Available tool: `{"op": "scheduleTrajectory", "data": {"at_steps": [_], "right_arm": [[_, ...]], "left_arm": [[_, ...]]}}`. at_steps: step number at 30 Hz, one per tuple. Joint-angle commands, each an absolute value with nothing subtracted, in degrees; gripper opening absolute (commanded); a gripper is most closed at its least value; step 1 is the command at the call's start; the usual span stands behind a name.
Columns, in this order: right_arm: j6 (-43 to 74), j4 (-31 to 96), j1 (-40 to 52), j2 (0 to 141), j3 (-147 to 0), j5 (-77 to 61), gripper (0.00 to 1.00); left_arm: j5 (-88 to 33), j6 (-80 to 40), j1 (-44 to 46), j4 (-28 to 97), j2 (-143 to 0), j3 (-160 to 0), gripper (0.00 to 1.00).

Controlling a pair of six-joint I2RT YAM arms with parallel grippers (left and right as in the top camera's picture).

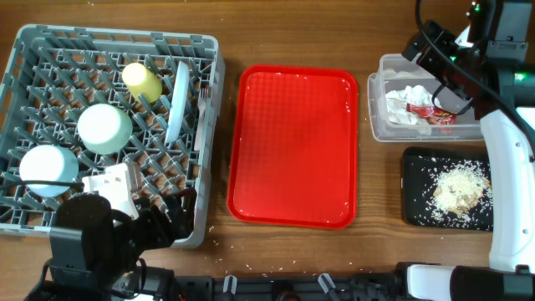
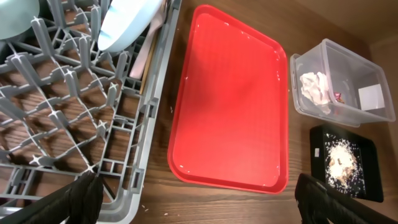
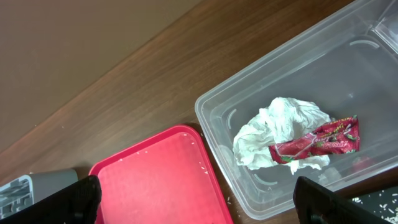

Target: Sort waste into correct bins and load items into the dishwasher rack

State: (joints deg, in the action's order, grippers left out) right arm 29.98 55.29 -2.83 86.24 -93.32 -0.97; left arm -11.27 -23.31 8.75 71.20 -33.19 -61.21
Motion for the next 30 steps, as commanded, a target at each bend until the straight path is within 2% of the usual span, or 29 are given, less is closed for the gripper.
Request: {"op": "scheduleTrajectory", "data": {"at_steps": [1, 5, 7, 10, 12, 17, 22, 26, 30], "right_arm": [[30.06, 55.31, -2.81, 86.43, -94.06, -0.01, 1.00], [30.04, 55.31, -2.81, 86.43, -94.06, -0.01, 1.00], [30.06, 55.29, -2.81, 86.43, -94.06, -0.01, 1.00], [30.06, 55.31, -2.81, 86.43, -94.06, -0.01, 1.00], [30.06, 55.29, -2.81, 86.43, -94.06, -0.01, 1.00], [30.04, 55.29, -2.81, 86.43, -94.06, -0.01, 1.00], [30.06, 55.29, -2.81, 86.48, -94.06, -0.01, 1.00], [30.06, 55.29, -2.81, 86.48, -94.06, -0.01, 1.00], [30.04, 55.29, -2.81, 86.48, -94.06, -0.01, 1.00]], "left_arm": [[-11.75, -24.29, 9.13, 72.53, -32.77, -60.82, 1.00], [-11.38, -24.12, 9.13, 73.63, -32.80, -60.42, 1.00], [-11.42, -22.33, 11.51, 67.40, -32.62, -57.28, 1.00], [-11.53, -18.65, 11.84, 49.67, -29.28, -44.12, 1.00], [-10.55, -16.69, 11.75, 32.88, -22.70, -29.45, 1.00], [-9.65, -16.71, 9.78, 10.20, -5.43, -8.71, 1.00], [-7.01, -16.71, 5.45, 8.56, -0.58, -5.96, 1.00], [-7.03, -16.40, 2.59, -1.26, -0.54, -0.32, 1.00], [-11.40, -6.09, 1.91, -2.28, -0.16, -0.32, 1.00]]}}
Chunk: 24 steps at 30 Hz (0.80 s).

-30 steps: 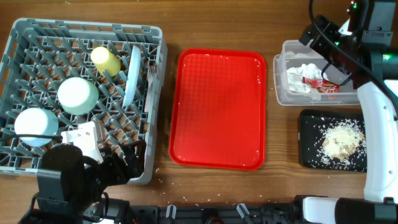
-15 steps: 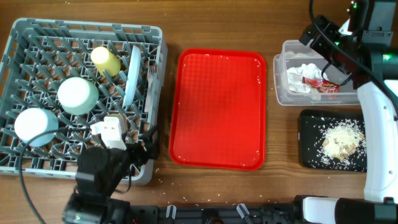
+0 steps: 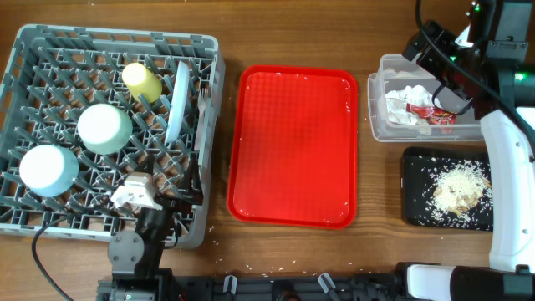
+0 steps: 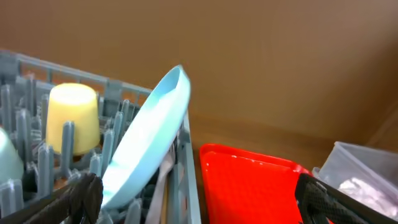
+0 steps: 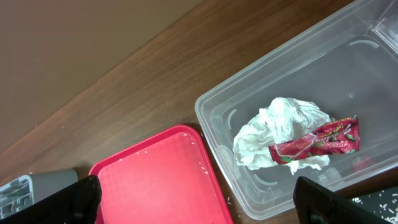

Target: Sort waste into correct bins and load items into the dishwasher rack

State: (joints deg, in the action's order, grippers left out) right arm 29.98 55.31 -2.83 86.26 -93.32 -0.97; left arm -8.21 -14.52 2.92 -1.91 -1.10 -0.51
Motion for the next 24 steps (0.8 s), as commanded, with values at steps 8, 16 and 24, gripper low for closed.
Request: {"op": "scheduleTrajectory", "data": {"at_steps": [8, 16, 24], "right_arm": [[30.09, 55.29, -2.81, 86.48, -94.06, -0.01, 1.00], [30.06, 55.29, -2.81, 86.48, -94.06, -0.01, 1.00], [29.98, 55.16, -2.81, 87.05, -94.06, 1.54, 1.00]], "left_arm": [[-11.07, -6.42, -0.49, 3.42, -0.27, -0.32, 1.00], [-11.07, -6.42, -0.49, 3.42, -0.27, -0.32, 1.00], [-11.09, -6.42, -0.49, 3.42, -0.27, -0.32, 1.00]]}}
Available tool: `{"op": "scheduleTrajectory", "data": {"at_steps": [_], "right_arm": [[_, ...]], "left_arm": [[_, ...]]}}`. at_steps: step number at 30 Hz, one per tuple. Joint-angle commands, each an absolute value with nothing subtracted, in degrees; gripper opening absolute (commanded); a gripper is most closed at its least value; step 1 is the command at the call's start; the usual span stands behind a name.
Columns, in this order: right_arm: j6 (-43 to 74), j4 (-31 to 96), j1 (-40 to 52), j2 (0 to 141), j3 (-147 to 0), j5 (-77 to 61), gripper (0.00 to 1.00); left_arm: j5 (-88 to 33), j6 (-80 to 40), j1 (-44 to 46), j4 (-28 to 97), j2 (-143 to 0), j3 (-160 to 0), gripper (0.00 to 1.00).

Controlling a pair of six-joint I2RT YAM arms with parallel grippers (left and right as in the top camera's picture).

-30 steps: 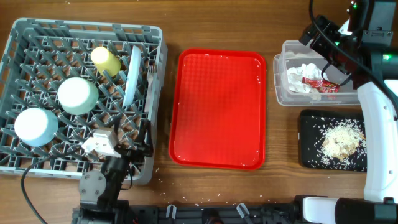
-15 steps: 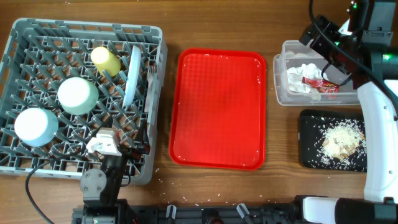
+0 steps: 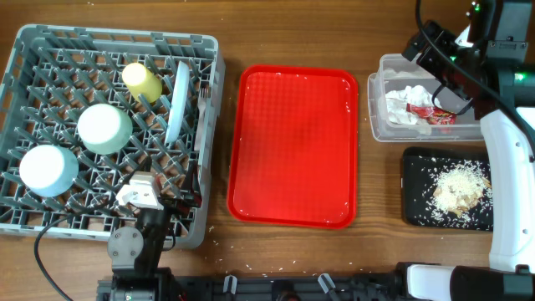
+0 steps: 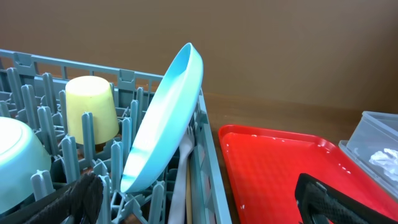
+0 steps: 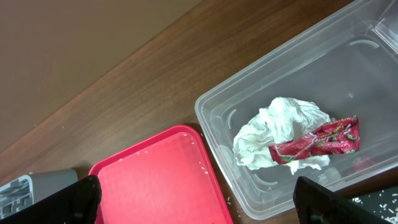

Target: Sort waste into correct bins and load items into the dishwasher rack

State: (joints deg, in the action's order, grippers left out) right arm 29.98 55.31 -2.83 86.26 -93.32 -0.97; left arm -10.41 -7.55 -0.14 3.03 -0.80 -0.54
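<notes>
The grey dishwasher rack (image 3: 117, 35) holds a yellow cup (image 3: 142, 81), a pale green bowl (image 3: 104, 127), a light blue bowl (image 3: 48, 170), an upright blue plate (image 3: 175, 102) and cutlery (image 3: 201, 92) along its right wall. My left gripper (image 3: 167, 203) sits low at the rack's front right corner. It is open and empty (image 4: 199, 208), facing the plate (image 4: 165, 118) and the cup (image 4: 92, 115). The red tray (image 3: 294, 146) is bare apart from rice grains. My right gripper (image 5: 199, 205) hangs open above the clear bin (image 5: 217, 124).
In the clear bin (image 3: 378, 125) lie a crumpled white tissue (image 5: 273, 134) and a red wrapper (image 5: 317, 144). A black tray (image 3: 418, 213) with a heap of rice stands in front of the bin. Rice grains are scattered along the table's front edge.
My left gripper has shifted slightly at the rack's front corner, and the plate and cup now show larger and lower in its view. The right arm has not moved.
First my left gripper was open, raised over the rack's front right corner and looking down on rack and red tray. Then it was low at that corner, looking level across the rack, and it remains there. My right gripper stayed open above the clear bin throughout.
</notes>
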Motion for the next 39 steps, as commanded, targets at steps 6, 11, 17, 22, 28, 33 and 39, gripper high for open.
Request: {"op": "scheduleTrajectory", "data": {"at_steps": [6, 11, 17, 22, 28, 33, 39], "right_arm": [[27.14, 55.11, -2.81, 74.32, -90.94, 9.87, 1.00], [22.04, 30.39, -2.04, 48.62, -58.59, 5.21, 1.00], [17.56, 5.56, -2.11, 21.37, -21.52, -1.02, 1.00], [17.89, 1.30, -2.11, 9.93, -11.31, -1.87, 1.00], [18.02, -2.37, -2.11, 4.05, -4.38, -3.11, 1.00], [17.30, -5.13, -2.11, 0.19, -0.30, -3.09, 1.00], [7.44, 0.03, -2.11, 0.19, -0.30, -3.33, 1.00]], "left_arm": [[-11.07, -6.42, -0.49, 3.42, -0.27, -0.32, 1.00], [-11.09, -6.42, -0.49, 3.42, -0.27, -0.32, 1.00], [-11.07, -6.42, -0.49, 3.42, -0.27, -0.32, 1.00], [-11.07, -6.42, -0.49, 3.42, -0.27, -0.32, 1.00], [-11.07, -6.42, -0.49, 3.42, -0.27, -0.32, 1.00], [-11.09, -6.42, -0.49, 3.42, -0.27, -0.32, 1.00], [-11.07, -6.42, -0.49, 3.42, -0.27, -0.32, 1.00]]}}
